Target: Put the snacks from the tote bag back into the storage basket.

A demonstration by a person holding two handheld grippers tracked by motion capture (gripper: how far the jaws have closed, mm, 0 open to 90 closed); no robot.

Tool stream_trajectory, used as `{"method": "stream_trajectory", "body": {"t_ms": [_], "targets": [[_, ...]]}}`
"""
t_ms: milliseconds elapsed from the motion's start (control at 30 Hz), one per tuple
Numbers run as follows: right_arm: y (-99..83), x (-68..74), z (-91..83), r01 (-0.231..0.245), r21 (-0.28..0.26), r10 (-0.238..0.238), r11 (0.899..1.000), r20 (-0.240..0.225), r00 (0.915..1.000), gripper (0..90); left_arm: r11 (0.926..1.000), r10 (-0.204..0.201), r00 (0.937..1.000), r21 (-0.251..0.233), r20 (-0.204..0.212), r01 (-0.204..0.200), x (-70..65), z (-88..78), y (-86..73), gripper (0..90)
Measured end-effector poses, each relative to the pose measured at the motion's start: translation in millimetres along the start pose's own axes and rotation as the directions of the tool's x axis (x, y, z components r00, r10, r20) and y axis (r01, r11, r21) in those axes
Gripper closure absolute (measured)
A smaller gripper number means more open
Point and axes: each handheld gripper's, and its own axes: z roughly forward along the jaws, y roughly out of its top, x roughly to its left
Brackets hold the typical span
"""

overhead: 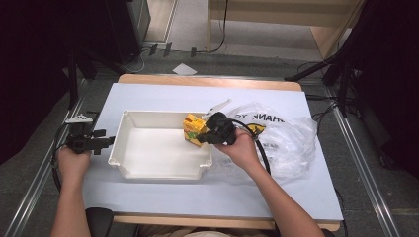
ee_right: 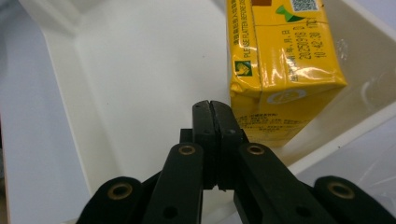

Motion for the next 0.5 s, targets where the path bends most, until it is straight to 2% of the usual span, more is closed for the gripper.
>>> {"method": "stream_trajectory", "body": {"t_ms": [500], "targets": [[-1.6,-8.0,-1.7,-0.022,0.006,0.021,1.0,0.017,0.9996,90.0,1.0,0.003,1.0,-0.003,-0.005,-0.003,-0.3,-0.3,-0.1,24.6]]}}
